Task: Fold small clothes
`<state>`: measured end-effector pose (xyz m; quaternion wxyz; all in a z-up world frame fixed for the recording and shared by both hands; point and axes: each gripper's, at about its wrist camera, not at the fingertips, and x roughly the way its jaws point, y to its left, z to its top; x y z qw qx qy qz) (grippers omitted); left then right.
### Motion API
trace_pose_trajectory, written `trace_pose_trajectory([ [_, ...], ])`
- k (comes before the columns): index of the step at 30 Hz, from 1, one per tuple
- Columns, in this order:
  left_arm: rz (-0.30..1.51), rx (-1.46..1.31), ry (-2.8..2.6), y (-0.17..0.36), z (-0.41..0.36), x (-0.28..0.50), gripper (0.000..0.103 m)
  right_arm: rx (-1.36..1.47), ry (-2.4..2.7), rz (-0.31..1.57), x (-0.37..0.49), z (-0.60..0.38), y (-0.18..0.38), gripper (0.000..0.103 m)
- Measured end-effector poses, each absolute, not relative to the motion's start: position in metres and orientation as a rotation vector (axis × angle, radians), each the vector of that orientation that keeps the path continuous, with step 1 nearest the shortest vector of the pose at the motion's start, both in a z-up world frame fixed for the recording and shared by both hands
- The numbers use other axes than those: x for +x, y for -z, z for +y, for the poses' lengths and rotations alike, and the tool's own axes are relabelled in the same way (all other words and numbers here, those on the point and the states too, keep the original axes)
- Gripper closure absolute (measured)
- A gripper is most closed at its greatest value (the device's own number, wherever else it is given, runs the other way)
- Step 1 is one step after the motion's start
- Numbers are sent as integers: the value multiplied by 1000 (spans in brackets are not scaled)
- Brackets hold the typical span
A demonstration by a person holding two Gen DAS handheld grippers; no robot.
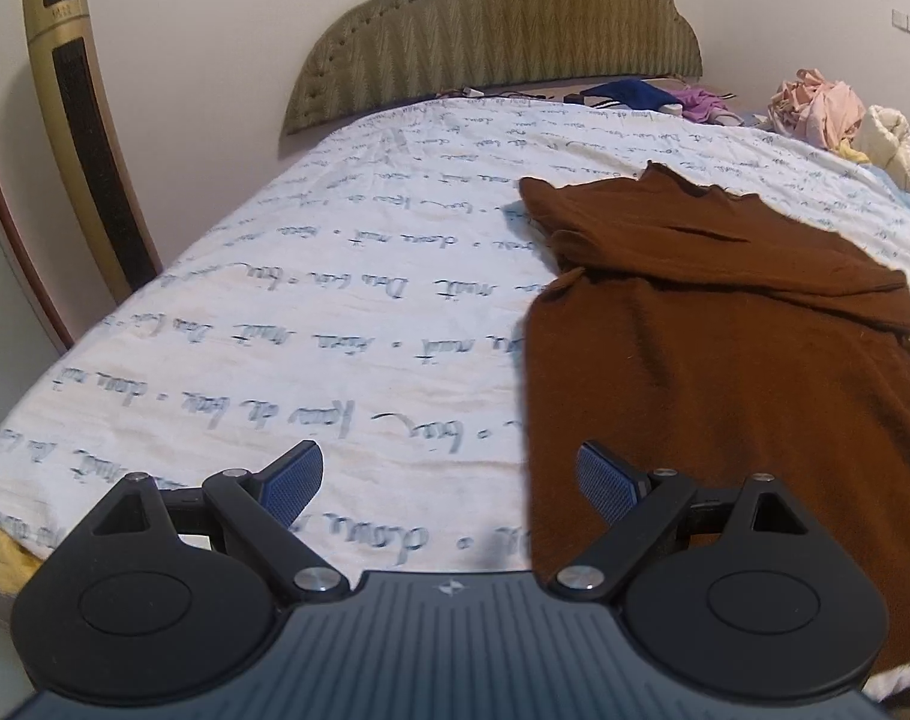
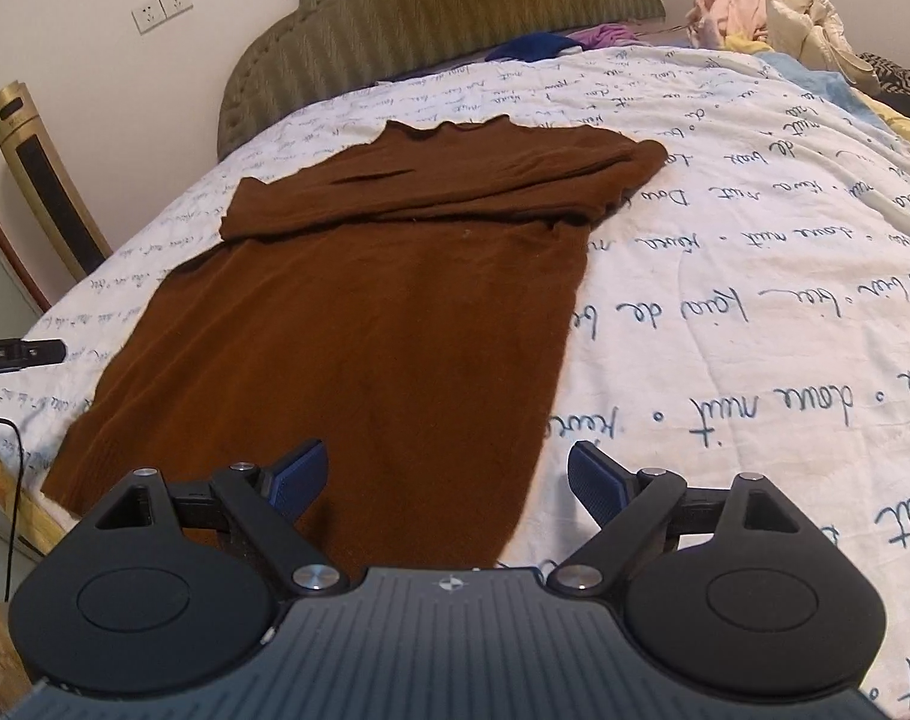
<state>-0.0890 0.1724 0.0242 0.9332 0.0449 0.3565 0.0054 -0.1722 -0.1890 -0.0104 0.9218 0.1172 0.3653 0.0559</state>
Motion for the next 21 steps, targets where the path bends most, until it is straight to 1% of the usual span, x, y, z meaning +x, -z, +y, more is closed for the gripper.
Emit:
trace_pose_trajectory([
  [3, 714, 97, -102, -29, 191, -94, 11, 257, -127, 767, -178, -195, 11, 18],
  [7, 680, -1, -303, -45, 231, -98, 11, 290, -156, 798, -185, -203, 13, 20],
  [10, 712, -34, -186, -49, 240, -101, 11, 338, -191, 824, -188, -209, 15, 21],
  [15, 860, -32, 133, -19, 208, -95, 11, 390, -242, 872, -191, -211, 20, 25],
  [21, 967, -32, 262, 17, 184, -91, 11, 418, -276, 913, -197, -215, 23, 33],
])
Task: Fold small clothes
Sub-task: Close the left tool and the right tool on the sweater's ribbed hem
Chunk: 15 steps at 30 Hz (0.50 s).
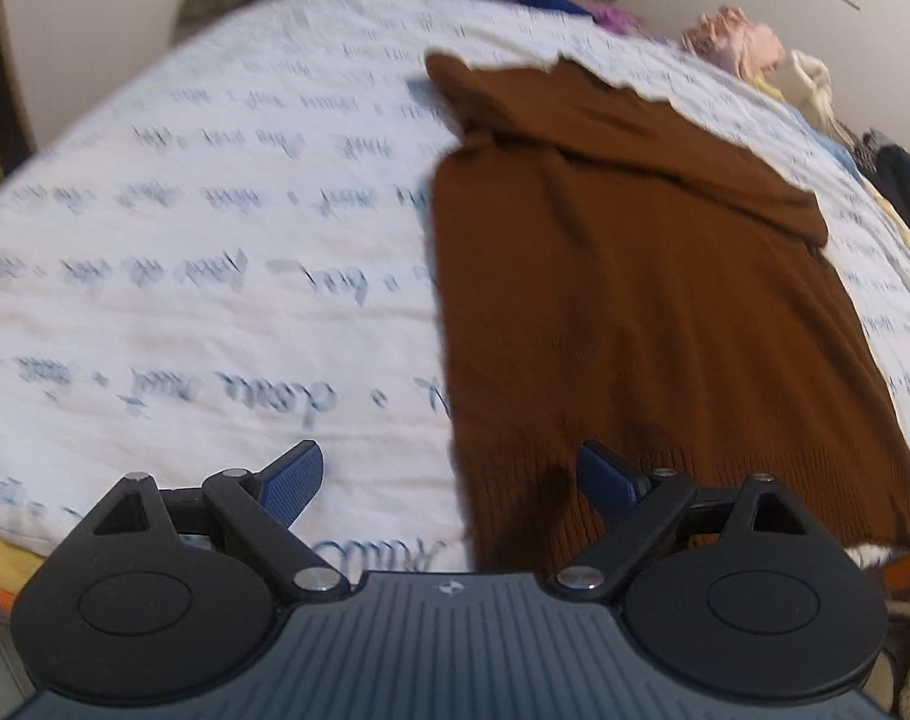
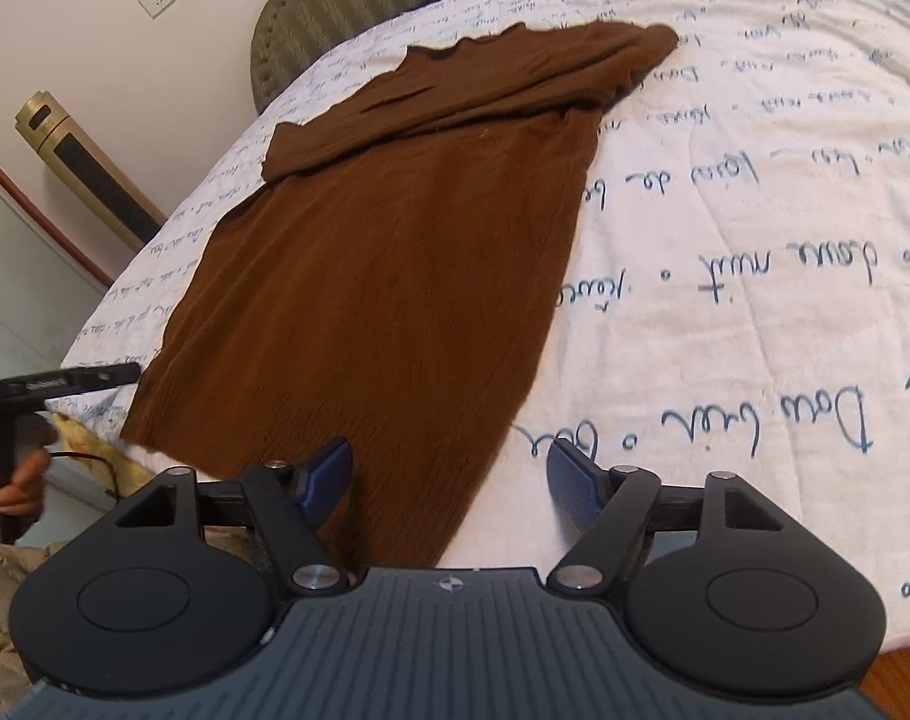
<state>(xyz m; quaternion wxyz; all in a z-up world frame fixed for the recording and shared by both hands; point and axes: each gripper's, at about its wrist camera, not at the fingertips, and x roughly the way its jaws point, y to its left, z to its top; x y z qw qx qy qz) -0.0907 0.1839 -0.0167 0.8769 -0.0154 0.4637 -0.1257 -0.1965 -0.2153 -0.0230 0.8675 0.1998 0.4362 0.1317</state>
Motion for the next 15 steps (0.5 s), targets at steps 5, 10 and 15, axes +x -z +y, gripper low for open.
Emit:
trace_pose_trajectory([
  [5, 964, -57, 308, 24, 181, -88, 11, 434, -336, 924, -194, -203, 29, 35],
  [10, 958, -49, 391, 24, 165, -88, 11, 469, -430, 926, -183, -181, 31, 42],
  [15, 957, -91, 494, 27, 149, -90, 19, 477, -483, 924, -166, -160, 34, 60],
])
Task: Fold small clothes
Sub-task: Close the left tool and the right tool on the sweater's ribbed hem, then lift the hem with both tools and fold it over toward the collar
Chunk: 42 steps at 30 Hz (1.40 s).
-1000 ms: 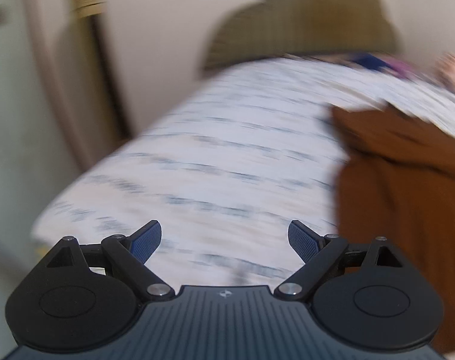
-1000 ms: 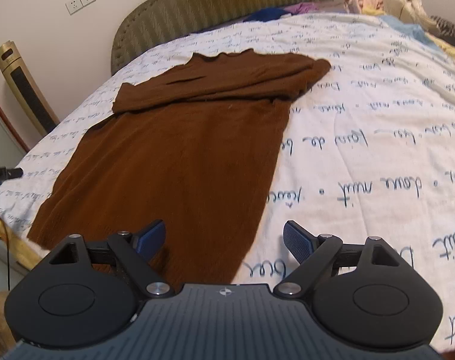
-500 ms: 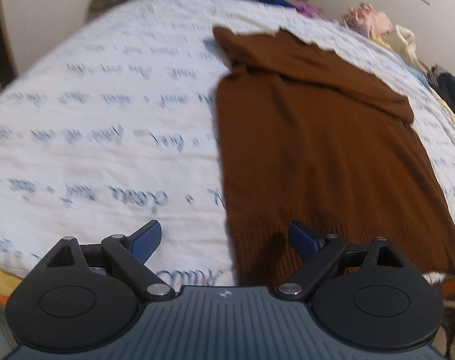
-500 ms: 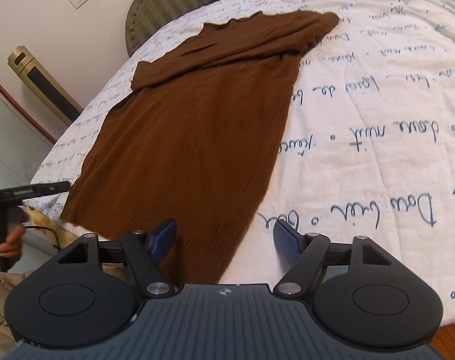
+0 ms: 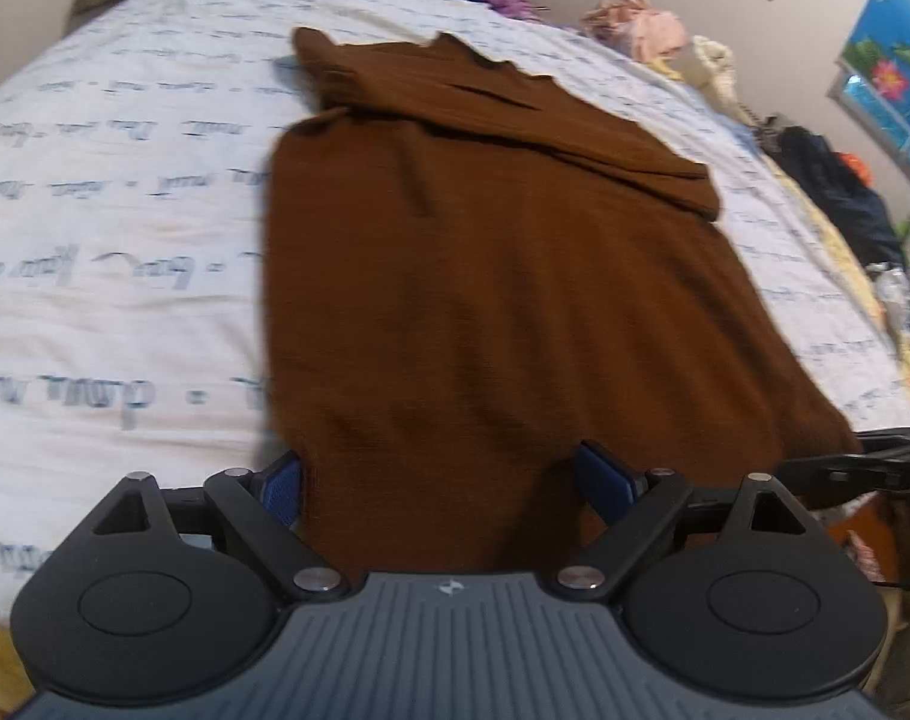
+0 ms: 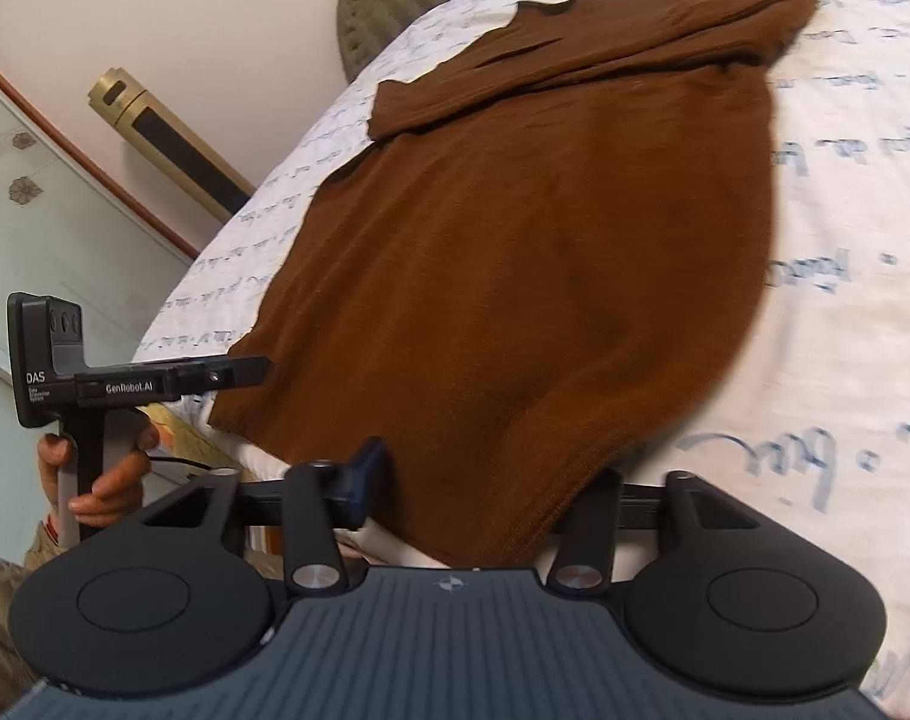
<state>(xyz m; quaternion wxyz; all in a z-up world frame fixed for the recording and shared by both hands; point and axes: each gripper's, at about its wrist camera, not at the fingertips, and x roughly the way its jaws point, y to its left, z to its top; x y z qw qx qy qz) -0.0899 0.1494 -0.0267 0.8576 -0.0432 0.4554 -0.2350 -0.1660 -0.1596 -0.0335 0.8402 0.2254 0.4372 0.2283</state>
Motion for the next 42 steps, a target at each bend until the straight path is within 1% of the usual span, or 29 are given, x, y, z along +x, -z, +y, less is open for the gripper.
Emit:
trace_pose_trajectory([
  [1, 957, -95, 497, 27, 147, -90, 21, 477, -487, 926, -162, -157, 35, 62],
  [2, 956, -93, 495, 27, 145, -89, 32, 471, -487, 925, -160, -155, 35, 66],
  [3, 957, -88, 491, 26, 144, -89, 50, 464, -487, 925, -157, -153, 36, 71],
  [4, 963, -86, 482, 25, 143, -88, 59, 454, -489, 924, -156, -151, 36, 73],
  [5, 972, -91, 474, 25, 143, -86, 75, 442, -490, 922, -154, -149, 35, 79],
  [6, 981, -101, 474, 25, 144, -85, 86, 427, -489, 918, -154, -147, 34, 82],
  [7, 985, -112, 475, 23, 144, -85, 90, 413, -488, 912, -154, -146, 33, 83],
  [11, 949, -65, 459, 12, 134, -88, 92, 361, -484, 856, -156, -142, 20, 84],
  [16, 837, 18, 458, -16, 115, -93, 92, 318, -472, 749, -148, -146, -9, 85],
  [20, 753, 58, 439, -38, 103, -85, 92, 289, -437, 672, -137, -152, -29, 85],
  [24, 709, 79, 399, -54, 95, -71, 92, 277, -392, 616, -121, -158, -41, 86],
  [30, 697, 94, 359, -63, 84, -48, 92, 293, -351, 560, -101, -163, -49, 86],
  [42, 725, 115, 308, -63, 66, -10, 92, 328, -291, 527, -67, -169, -39, 86],
])
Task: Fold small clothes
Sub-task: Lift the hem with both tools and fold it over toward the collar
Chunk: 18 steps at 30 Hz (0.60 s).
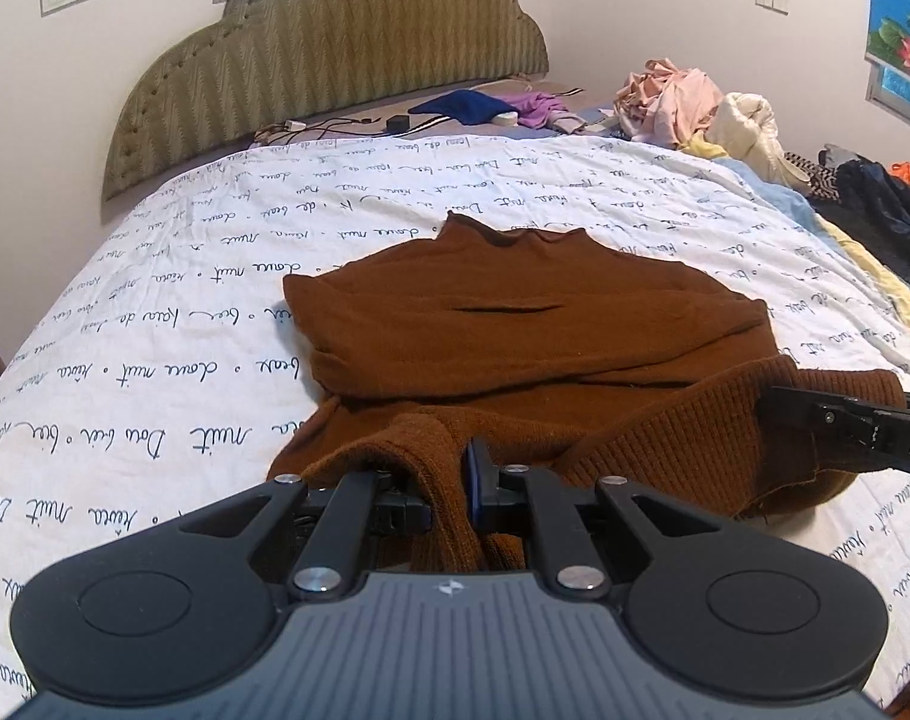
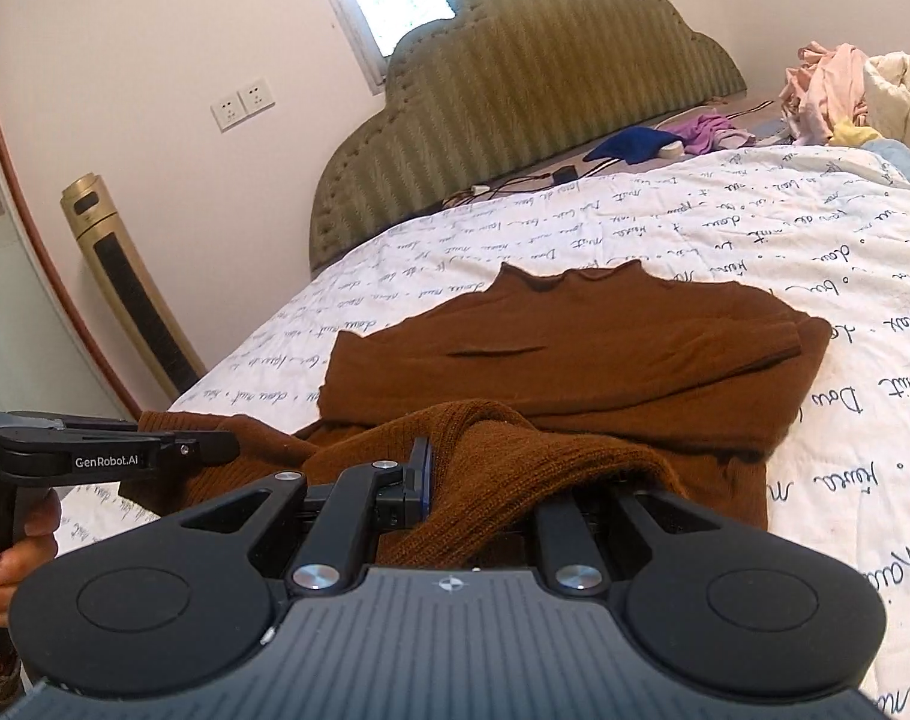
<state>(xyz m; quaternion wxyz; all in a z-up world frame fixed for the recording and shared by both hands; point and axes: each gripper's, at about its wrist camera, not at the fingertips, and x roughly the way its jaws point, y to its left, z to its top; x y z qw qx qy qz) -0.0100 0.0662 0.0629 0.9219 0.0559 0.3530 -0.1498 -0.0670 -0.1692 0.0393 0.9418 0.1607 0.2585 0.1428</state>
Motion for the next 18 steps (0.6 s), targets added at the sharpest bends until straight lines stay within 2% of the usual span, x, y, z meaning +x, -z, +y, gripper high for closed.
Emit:
trace_pose_trajectory([
  [11, 719, 119, 278, -63, 60, 13, 92, 288, -247, 480, -54, -176, -43, 86],
  [18, 622, 121, 232, -73, 58, 12, 92, 242, -240, 429, -53, -171, -50, 86],
])
